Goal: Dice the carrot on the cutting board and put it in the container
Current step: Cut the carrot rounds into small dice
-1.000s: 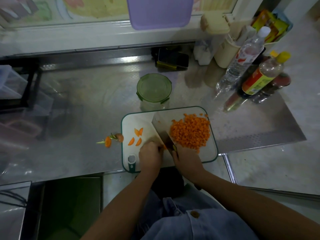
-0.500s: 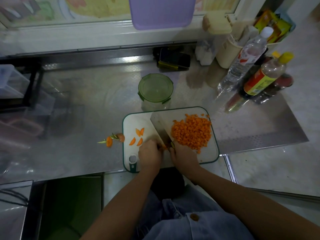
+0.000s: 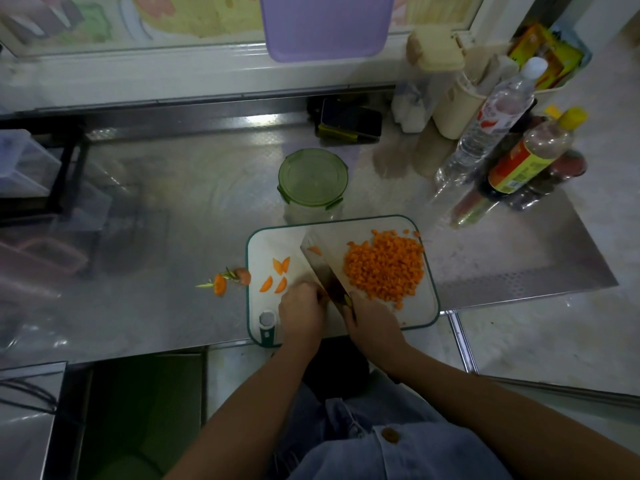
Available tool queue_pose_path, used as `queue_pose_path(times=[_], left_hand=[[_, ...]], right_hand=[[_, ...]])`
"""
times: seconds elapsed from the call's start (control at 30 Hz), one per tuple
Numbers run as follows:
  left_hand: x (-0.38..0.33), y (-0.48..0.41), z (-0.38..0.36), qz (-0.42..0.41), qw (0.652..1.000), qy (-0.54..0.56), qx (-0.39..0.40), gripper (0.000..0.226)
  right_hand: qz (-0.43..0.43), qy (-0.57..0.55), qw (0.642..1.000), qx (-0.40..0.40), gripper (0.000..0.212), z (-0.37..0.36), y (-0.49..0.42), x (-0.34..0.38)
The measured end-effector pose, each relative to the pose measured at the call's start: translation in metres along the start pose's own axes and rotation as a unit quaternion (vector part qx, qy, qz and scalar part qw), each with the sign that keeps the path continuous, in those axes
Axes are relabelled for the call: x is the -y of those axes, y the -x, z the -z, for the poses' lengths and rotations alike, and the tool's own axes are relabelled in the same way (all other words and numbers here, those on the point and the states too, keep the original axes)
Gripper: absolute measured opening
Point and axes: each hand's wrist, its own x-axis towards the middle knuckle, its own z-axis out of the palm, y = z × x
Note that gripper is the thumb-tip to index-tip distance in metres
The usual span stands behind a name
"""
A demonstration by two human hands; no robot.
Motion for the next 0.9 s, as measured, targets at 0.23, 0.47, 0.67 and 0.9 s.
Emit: queue_pose_path(times=[0.23,0.47,0.67,0.9], left_hand=[[0.002,-0.001,-0.003,-0.013,1.000,-0.019,-0.002,0.019],[-0.007,-0.004,-0.004,0.000,0.996,0.089,-0.027,0.014],[-0.007,-0.007,0.005,0.031,0.991,0.125,-0.042,0.016],[0.012,-0.001,0.013,0.080,0.992,0.079,-0.054,0.017]], right_hand=[[-0.011,-0.027,1.000,-0.005,0.024,-0.005,-0.005,0.002],[-0.022,-0.061,0.995,-0.071,0.019,0.011,-0.008,-0.017],[-0.002,-0.093,0.993,-0.071,0.017,0.018,-0.010,-0.014],[0.020,-0.096,0.995,-0.010,0.020,0.006,-0.008,-0.013]])
